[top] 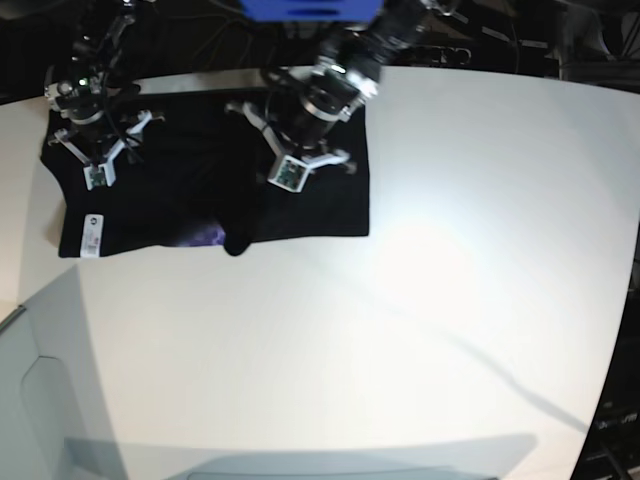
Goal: Fold the T-shirt properly
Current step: 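Grasp the strip's end with the left gripper and lift it, then fold the held end toward the right gripper and lay it down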
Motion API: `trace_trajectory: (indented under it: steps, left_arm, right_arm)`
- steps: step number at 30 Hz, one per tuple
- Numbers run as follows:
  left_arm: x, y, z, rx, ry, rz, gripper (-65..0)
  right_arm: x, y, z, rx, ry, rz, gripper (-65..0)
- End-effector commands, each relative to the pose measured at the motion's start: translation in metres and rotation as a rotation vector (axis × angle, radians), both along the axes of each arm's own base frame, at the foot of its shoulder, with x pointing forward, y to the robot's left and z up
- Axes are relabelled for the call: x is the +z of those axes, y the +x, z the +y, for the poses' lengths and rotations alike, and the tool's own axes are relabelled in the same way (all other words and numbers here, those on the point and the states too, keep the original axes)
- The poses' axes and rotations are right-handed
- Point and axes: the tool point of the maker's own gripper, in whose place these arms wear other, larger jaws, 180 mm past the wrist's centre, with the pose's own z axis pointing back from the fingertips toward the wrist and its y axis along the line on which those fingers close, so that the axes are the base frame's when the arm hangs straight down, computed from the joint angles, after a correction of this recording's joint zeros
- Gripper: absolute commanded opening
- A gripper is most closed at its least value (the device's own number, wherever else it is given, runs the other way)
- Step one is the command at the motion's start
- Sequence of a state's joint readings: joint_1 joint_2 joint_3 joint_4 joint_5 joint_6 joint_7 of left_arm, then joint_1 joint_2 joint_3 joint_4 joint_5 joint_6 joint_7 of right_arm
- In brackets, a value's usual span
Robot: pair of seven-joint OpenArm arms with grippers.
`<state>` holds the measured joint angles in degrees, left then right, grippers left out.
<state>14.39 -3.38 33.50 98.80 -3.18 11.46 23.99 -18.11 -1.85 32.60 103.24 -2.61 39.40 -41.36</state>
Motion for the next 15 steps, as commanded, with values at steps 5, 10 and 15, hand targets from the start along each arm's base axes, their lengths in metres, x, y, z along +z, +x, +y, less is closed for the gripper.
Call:
trace_trajectory:
  steps: [5,10,15]
  left_arm:
    - [0.004,0.011,-0.015,-0.042,-0.017,-0.026,-65.0]
    - [-0.008,0.009,-0.017,-0.047,-0.001,-0.001,-64.9]
    - [-0.006,0.011,-0.02,-0.049,-0.008,-0.001,-56.9]
  right_arm:
    - [0.008,0.006,-0.002,0.015,-0.008,-0.031,-35.1]
    - [0.008,0.005,-0.002,0.014,-0.008,-0.031,-35.1]
    - [0.008,0.006,-0.002,0.015,-0.007,-0.032,-35.1]
